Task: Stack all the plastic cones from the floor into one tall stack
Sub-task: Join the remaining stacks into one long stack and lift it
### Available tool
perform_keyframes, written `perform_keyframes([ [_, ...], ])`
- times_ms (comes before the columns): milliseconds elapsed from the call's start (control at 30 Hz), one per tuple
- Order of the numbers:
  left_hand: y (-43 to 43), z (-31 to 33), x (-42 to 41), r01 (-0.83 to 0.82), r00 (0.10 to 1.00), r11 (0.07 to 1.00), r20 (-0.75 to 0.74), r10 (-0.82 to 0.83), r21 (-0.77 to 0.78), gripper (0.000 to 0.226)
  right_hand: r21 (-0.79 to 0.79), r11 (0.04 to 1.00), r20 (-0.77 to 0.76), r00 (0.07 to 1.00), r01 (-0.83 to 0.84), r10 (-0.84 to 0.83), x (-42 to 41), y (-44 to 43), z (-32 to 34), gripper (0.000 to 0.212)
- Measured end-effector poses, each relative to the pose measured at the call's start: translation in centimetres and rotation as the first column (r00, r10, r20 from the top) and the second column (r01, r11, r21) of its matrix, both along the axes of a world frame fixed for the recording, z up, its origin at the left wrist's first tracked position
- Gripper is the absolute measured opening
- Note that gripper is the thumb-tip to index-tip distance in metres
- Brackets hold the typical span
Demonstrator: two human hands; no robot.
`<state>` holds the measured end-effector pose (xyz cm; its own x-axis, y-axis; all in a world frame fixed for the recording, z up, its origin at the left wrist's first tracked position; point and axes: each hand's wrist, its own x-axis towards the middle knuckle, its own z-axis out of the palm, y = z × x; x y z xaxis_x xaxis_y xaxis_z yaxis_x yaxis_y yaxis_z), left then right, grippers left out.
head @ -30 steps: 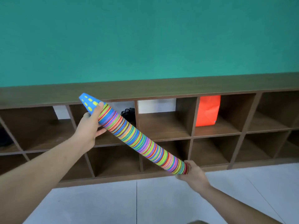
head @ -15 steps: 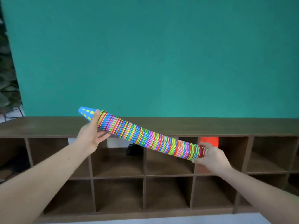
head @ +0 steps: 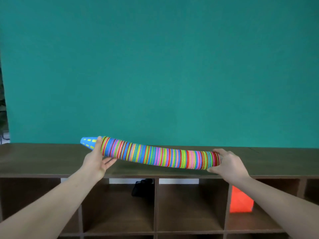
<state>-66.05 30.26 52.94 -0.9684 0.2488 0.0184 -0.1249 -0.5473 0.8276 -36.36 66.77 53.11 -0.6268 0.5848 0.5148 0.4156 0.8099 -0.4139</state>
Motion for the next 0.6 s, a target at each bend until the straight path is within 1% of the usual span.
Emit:
perform_keyframes([
  [167, 3.5, -1.2, -4.7, 0.021, 0.999, 0.998, 0.034, -0.018, -0.067, 0.058, -0.015, 1.000, 0.061, 0.998, -0.006, 0.007, -4.3, 3.6, -0.3, 0.089],
  [300, 6.0, -2.4, -8.5, 0.044, 0.997, 0.990, 0.073, -0.035, -0.130, 0.059, -0.034, 0.999, 0.098, 0.995, 0.005, -0.002, -7.9, 6.3, -1.4, 0.089],
  [433, 8.2, -3.5, -12.4, 0.038, 0.996, 0.987, 0.090, -0.024, -0.154, 0.056, -0.035, 0.999, 0.086, 0.996, 0.014, -0.011, -11.8, 8.8, -2.2, 0.084],
  [533, 9.7, -3.9, -14.7, 0.062, 0.994, 0.979, 0.101, -0.042, -0.196, 0.047, -0.037, 0.999, 0.087, 0.996, 0.036, -0.033, -14.7, 10.9, -2.7, 0.079],
  [600, 10.5, -3.8, -16.2, 0.075, 0.993, 0.968, 0.103, -0.052, -0.240, 0.050, -0.038, 0.997, 0.085, 0.994, 0.067, -0.064, -16.5, 12.4, -3.2, 0.078],
])
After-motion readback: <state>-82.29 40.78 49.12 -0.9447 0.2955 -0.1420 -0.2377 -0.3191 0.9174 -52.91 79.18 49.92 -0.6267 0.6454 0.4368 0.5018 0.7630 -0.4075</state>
